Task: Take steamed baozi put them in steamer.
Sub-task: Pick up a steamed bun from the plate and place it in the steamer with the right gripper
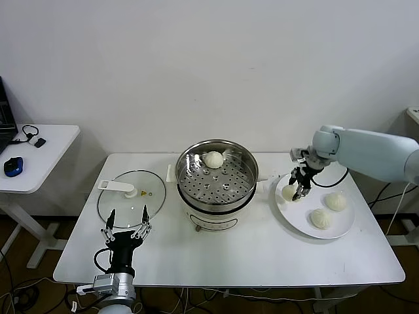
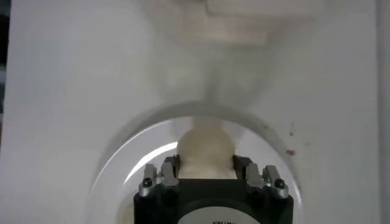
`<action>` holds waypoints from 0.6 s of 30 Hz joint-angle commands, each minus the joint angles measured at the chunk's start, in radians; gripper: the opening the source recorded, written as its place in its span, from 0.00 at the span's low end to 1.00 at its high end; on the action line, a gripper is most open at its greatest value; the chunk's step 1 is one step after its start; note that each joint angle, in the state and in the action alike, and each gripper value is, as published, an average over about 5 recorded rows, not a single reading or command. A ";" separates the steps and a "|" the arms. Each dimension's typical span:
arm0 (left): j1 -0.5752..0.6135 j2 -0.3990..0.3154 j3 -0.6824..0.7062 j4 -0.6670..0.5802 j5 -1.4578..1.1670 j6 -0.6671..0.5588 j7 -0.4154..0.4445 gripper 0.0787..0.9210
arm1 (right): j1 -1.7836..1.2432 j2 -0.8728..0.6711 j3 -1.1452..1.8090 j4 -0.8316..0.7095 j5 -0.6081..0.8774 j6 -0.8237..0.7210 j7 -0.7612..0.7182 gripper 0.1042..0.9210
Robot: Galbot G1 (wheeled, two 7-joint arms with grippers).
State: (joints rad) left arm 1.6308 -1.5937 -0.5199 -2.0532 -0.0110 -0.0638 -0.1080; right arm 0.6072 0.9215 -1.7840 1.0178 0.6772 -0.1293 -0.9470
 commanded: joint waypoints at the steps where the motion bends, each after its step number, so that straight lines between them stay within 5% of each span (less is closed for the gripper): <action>1: -0.001 0.002 0.013 -0.004 0.005 0.002 0.001 0.88 | 0.366 0.023 -0.171 0.262 0.180 -0.031 -0.006 0.60; 9: 0.000 0.005 0.025 -0.012 0.006 0.002 0.003 0.88 | 0.525 0.136 -0.192 0.368 0.330 -0.087 0.016 0.60; 18: -0.003 0.007 0.027 -0.026 0.001 0.007 0.005 0.88 | 0.449 0.355 -0.093 0.258 0.385 -0.121 0.041 0.60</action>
State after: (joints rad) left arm 1.6302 -1.5862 -0.4950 -2.0726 -0.0073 -0.0605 -0.1050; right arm 0.9998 1.0910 -1.9050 1.2765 0.9620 -0.2198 -0.9171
